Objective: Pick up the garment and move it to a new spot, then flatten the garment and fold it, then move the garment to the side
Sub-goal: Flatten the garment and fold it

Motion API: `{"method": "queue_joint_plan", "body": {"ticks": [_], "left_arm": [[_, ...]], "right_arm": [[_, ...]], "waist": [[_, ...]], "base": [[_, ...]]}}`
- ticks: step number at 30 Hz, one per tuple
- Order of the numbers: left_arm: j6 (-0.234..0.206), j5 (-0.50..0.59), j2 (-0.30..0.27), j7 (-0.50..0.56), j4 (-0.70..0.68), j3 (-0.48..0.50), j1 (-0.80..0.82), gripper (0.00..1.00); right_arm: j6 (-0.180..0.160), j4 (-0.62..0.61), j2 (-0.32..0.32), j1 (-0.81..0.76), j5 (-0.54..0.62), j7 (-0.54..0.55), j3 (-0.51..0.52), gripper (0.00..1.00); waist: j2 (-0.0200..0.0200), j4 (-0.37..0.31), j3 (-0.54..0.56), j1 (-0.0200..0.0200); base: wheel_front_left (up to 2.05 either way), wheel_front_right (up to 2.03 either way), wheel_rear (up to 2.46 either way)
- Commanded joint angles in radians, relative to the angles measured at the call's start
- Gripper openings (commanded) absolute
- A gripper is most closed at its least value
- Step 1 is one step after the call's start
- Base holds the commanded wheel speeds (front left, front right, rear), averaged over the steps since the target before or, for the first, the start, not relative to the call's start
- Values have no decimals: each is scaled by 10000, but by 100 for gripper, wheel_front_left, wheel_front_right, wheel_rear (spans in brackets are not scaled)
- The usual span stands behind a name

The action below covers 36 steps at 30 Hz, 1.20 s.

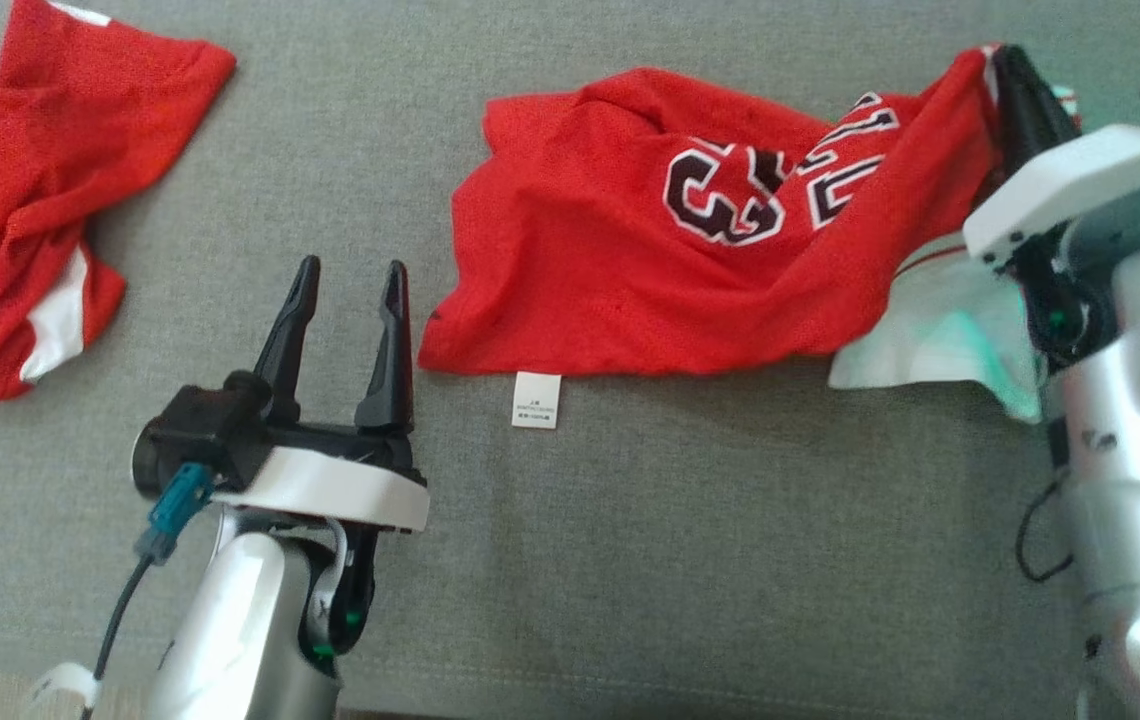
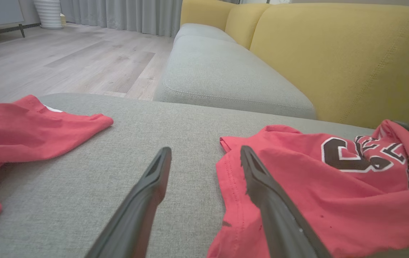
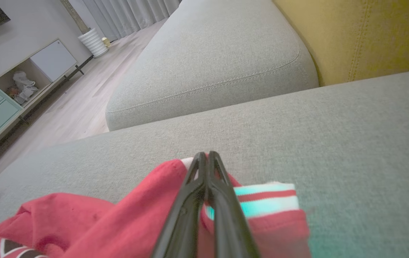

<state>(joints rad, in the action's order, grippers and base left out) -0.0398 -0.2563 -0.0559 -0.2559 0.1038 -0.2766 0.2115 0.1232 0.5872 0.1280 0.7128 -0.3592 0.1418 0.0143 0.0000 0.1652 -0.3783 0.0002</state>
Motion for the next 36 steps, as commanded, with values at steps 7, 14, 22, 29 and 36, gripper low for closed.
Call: {"method": "queue_joint_plan", "body": {"ticks": [7, 14, 22, 29, 36], "left_arm": [[130, 190, 12, -59, -42, 361, 295, 100], [129, 271, 23, -59, 143, 497, -80, 100], [71, 343, -105, -59, 222, 730, -569, 100], [1, 392, -261, -57, 326, 749, -1031, 100], [-110, 363, -390, 78, 302, 740, -1391, 100]], "right_arm": [[75, 1213, 237, 691, -38, -1484, -1163, 100], [75, 244, 796, -522, 313, -2723, -1821, 100], [75, -2219, 894, -2503, 974, -2883, -1550, 100], [75, -4809, 408, -5011, 1657, -2007, -1006, 100], [75, -6443, -172, -6778, 1866, -1206, -740, 100]], "waist": [[0, -101, 124, -2], [0, -435, 813, -2], [0, -826, 1453, -2], [0, -1047, 2021, -2], [0, -1216, 2351, -2]], "base": [[0, 0, 0], [0, 0, 0], [0, 0, 0], [0, 0, 0], [0, 0, 0]]}}
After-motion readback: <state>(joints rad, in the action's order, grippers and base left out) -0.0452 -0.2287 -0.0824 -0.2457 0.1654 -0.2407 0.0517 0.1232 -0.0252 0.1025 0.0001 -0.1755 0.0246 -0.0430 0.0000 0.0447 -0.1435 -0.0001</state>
